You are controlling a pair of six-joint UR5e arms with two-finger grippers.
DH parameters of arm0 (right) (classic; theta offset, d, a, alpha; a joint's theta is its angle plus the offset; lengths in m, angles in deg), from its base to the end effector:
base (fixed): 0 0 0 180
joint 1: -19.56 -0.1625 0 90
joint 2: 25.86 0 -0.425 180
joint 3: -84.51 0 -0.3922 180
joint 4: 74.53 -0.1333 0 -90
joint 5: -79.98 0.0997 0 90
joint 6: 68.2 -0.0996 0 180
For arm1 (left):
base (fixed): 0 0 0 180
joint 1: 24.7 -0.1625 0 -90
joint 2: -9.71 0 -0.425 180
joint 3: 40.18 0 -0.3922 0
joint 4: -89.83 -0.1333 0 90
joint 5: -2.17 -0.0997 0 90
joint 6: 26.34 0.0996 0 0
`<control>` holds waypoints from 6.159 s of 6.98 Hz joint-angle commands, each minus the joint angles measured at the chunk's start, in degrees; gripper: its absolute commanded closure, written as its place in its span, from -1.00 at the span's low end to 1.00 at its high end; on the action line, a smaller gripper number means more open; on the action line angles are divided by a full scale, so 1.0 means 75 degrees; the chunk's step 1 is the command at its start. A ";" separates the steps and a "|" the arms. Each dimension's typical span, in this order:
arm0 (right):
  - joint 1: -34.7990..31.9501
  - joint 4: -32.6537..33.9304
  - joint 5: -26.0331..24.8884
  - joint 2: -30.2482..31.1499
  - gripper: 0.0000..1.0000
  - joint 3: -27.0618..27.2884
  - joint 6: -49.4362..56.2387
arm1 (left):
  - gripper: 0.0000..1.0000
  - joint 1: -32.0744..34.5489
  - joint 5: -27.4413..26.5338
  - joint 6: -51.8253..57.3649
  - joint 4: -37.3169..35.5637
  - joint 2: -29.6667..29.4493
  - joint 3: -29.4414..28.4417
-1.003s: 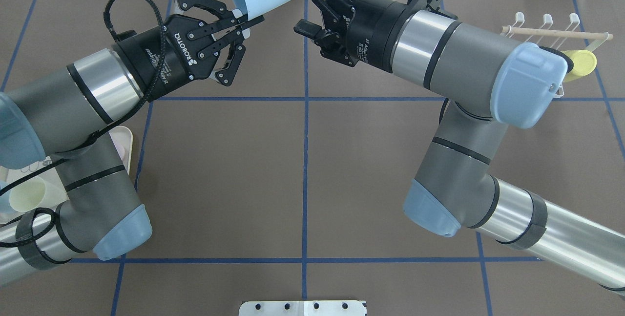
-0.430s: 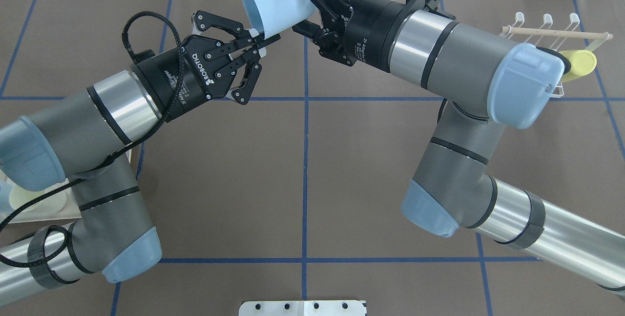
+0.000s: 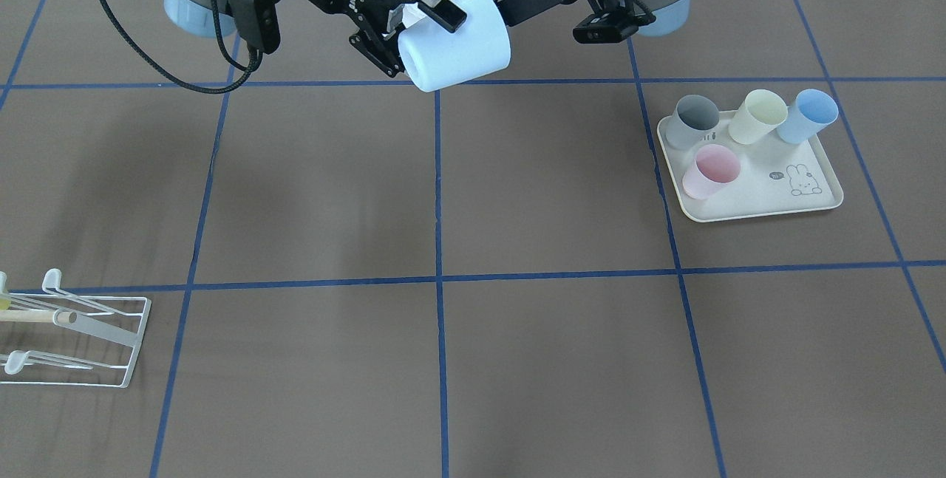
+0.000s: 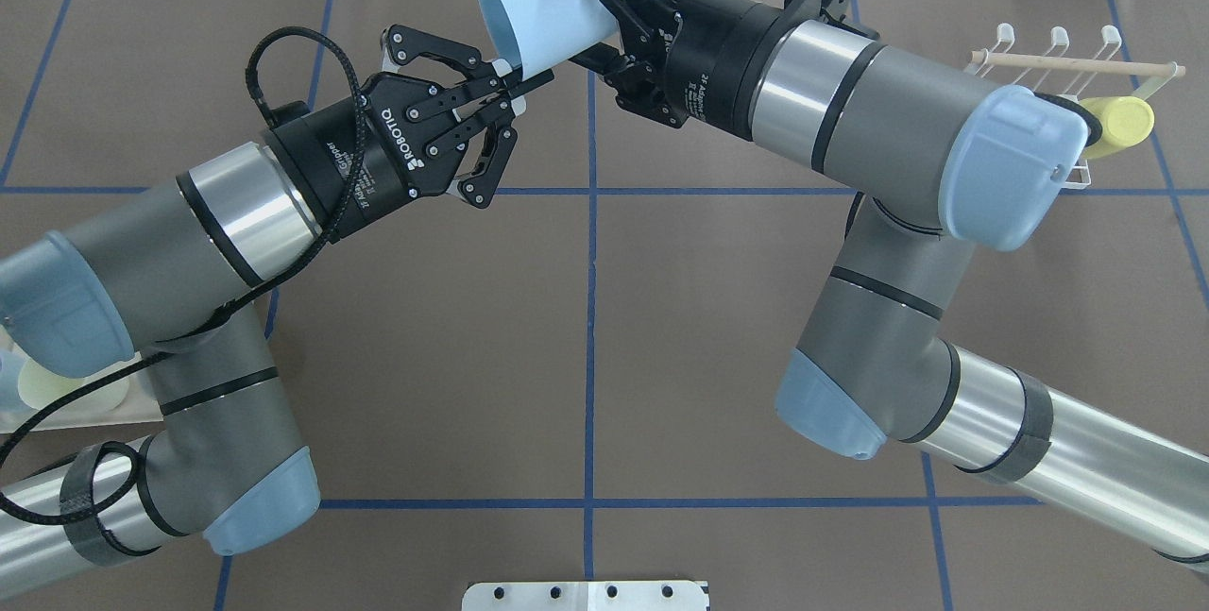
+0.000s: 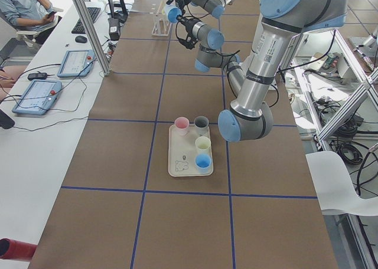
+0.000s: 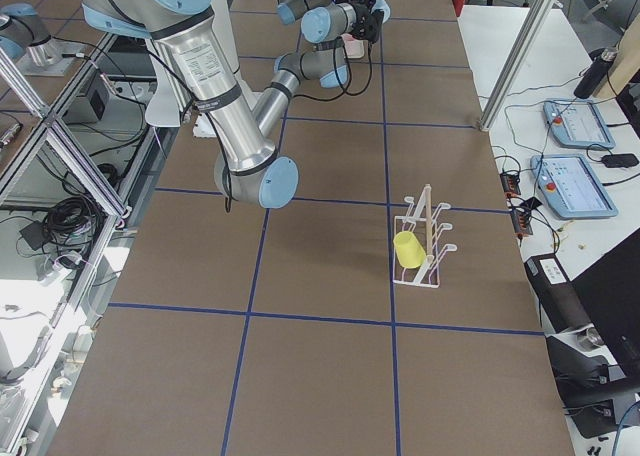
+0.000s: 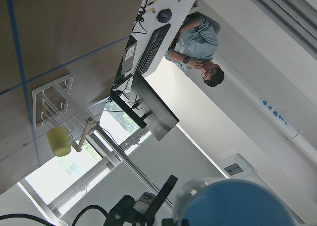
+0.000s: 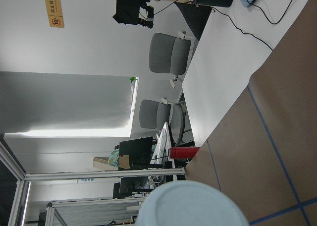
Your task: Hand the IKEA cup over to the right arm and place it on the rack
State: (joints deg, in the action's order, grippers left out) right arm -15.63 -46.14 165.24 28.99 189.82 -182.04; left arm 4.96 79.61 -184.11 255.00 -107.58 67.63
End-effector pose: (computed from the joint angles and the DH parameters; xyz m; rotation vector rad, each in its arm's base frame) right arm -0.3670 -0.4320 0.0779 0.2573 -2.0161 0.7474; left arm 0.3625 -0.3848 0.1273 -0.6243 2.2606 -1.1799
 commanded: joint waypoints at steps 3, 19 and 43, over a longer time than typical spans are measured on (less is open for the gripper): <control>0.0005 -0.0012 -0.0119 -0.0024 1.00 -0.0014 -0.0326 | -0.22 -0.0028 0.0022 0.0046 0.0021 0.0007 -0.0007; -0.3248 0.0070 0.0723 0.2285 1.00 -0.1743 0.5807 | -0.99 0.1634 0.2880 0.6368 -0.1397 0.3025 0.1140; -0.4718 -0.1102 0.2131 0.2953 -1.00 -0.4795 1.0595 | -1.00 0.1670 0.2940 0.6656 -0.1397 0.3241 0.1153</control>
State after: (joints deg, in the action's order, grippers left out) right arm -51.01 -54.40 181.20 51.17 153.69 -103.15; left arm 17.50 101.66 -134.18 244.52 -83.27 76.35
